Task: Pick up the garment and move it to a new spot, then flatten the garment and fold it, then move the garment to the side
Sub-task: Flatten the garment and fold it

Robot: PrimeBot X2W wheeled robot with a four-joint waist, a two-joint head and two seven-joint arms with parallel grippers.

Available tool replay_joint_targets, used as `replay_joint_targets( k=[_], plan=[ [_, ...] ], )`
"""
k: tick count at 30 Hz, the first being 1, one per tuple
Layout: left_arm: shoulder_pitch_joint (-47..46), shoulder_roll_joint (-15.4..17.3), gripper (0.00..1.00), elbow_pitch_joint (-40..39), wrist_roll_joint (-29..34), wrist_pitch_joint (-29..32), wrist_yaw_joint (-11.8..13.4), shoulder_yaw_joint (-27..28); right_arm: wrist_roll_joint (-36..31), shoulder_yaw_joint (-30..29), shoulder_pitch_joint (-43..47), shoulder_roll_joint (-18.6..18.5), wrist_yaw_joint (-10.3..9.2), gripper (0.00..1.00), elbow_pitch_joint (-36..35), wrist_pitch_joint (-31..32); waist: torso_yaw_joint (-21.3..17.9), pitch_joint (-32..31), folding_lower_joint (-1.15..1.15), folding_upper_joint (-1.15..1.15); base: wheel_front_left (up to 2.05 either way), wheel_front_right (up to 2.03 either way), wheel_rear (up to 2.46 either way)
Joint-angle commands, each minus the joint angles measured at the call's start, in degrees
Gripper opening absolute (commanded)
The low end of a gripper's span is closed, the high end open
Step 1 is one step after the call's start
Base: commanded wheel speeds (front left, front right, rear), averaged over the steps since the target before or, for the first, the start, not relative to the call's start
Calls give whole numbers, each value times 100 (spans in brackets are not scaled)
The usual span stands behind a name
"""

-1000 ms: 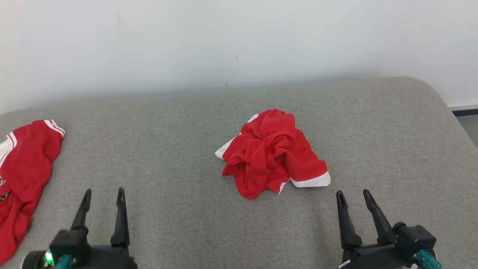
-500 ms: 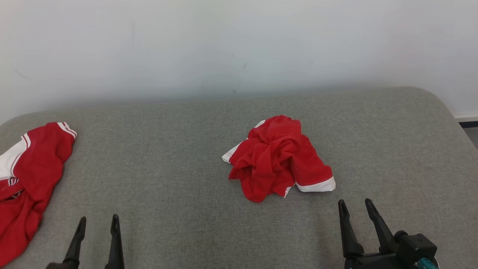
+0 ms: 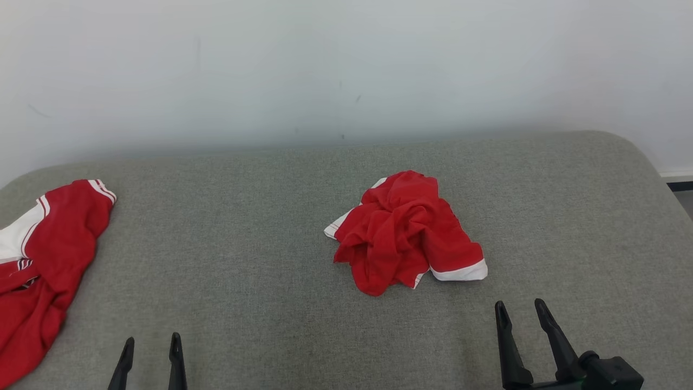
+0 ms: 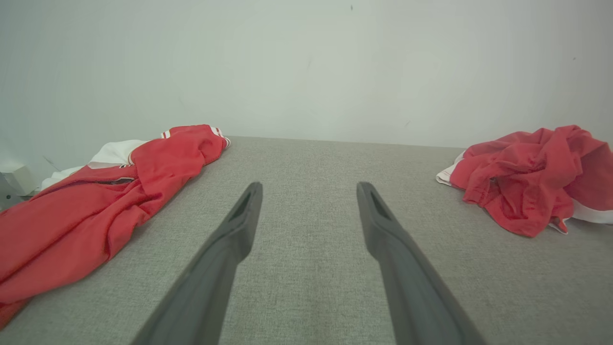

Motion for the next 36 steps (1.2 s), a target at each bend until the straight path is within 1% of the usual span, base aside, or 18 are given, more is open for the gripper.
replay_joint_targets(
  k=[1,7,16,36],
  plan=[
    [66,-39,100,-9,90,-20,-1,-4,-75,7,61,-6,20,100,-23,-4,-7,-13,0,0,0,0,0],
    [40,-66,100,-31,258,-20,-2,-87,-104,-52,85,-7,20,100,-18,-4,23,-22,0,0,0,0,0],
    [-70,-75,100,-26,358,-20,8,-10,-89,-77,53,-7,21,100,2,-4,59,-13,0,0,0,0,0],
    [-125,-78,100,-27,304,-21,-30,77,-92,-101,26,-7,20,100,-3,-4,55,45,0,0,0,0,0]
  ],
)
